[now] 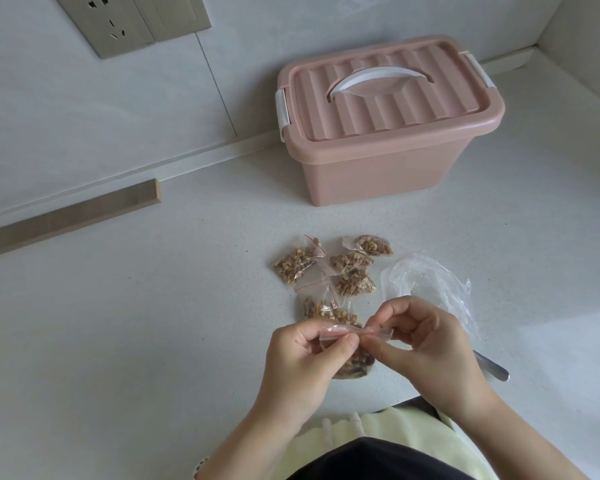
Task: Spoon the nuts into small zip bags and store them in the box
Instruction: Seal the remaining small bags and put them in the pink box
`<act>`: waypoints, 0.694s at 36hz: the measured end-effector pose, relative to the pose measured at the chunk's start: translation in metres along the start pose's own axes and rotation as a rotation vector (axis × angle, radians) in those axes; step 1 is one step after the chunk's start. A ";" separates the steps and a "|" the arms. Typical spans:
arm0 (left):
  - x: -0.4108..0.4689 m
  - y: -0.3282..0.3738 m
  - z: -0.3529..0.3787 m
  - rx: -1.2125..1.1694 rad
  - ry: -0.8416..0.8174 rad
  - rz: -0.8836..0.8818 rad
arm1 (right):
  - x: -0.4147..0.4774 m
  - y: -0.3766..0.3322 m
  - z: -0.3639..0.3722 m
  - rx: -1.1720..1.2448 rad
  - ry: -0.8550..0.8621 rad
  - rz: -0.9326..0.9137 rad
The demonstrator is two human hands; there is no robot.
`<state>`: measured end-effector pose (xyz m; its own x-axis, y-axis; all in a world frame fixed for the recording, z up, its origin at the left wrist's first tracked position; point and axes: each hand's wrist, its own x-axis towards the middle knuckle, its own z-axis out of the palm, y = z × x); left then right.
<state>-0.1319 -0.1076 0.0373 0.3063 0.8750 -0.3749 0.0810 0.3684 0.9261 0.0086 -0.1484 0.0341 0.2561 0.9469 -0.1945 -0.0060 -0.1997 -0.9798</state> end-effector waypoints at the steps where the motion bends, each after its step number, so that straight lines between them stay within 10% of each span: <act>1: 0.000 0.000 0.000 -0.008 -0.004 -0.003 | 0.000 0.001 0.000 0.003 0.004 -0.002; 25: -0.004 0.009 -0.006 0.089 0.012 0.206 | 0.002 0.000 -0.003 -0.146 -0.082 -0.166</act>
<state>-0.1378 -0.1063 0.0472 0.3137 0.9327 -0.1777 0.1017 0.1530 0.9830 0.0116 -0.1475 0.0340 0.1624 0.9859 -0.0399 0.1707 -0.0679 -0.9830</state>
